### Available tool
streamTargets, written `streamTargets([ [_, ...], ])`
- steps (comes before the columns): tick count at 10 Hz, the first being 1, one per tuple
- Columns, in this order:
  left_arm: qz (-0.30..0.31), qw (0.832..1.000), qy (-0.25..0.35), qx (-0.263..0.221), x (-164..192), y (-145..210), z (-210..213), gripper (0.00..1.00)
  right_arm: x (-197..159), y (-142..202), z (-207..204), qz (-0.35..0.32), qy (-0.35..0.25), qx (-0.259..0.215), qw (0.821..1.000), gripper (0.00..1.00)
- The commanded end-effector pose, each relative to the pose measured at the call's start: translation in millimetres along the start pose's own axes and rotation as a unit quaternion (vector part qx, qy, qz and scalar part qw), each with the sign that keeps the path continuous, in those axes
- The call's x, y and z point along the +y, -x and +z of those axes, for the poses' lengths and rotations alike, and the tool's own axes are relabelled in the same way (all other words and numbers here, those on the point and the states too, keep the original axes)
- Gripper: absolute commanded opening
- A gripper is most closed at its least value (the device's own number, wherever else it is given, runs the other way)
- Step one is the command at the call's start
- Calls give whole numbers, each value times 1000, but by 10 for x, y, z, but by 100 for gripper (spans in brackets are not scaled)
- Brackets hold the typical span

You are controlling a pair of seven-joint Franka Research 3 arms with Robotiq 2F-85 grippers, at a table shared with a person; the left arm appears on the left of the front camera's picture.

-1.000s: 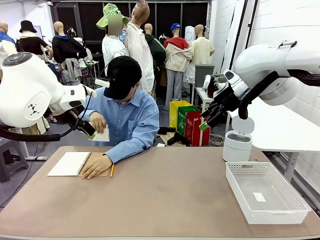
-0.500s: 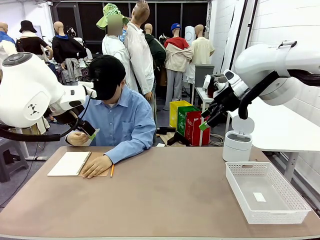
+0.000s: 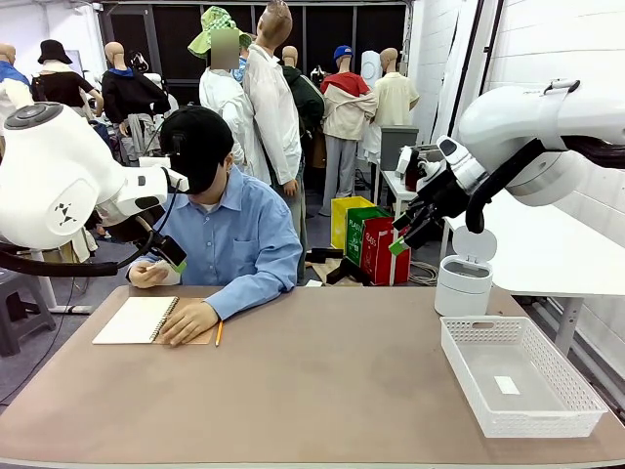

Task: Sort the paper based on its condition.
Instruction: If a person hands you a paper, place it in the Organizing basket , and if it's crumpled, put it in the Trash can.

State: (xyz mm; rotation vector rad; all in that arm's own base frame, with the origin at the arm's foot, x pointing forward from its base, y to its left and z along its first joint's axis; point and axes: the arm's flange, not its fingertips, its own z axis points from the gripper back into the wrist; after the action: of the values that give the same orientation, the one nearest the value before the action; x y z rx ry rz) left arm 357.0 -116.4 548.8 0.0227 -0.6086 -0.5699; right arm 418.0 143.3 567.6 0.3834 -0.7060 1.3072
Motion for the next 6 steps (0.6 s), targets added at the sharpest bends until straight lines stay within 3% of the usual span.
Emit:
streamTargets([
  [1, 1, 1000, 1, -1, 5, 0, 3, 100, 0, -1, -1, -4, -5, -7, 1000, 100],
  [6, 1, 1000, 1, -1, 5, 0, 3, 100, 0, -1, -1, -4, -5, -7, 1000, 100],
])
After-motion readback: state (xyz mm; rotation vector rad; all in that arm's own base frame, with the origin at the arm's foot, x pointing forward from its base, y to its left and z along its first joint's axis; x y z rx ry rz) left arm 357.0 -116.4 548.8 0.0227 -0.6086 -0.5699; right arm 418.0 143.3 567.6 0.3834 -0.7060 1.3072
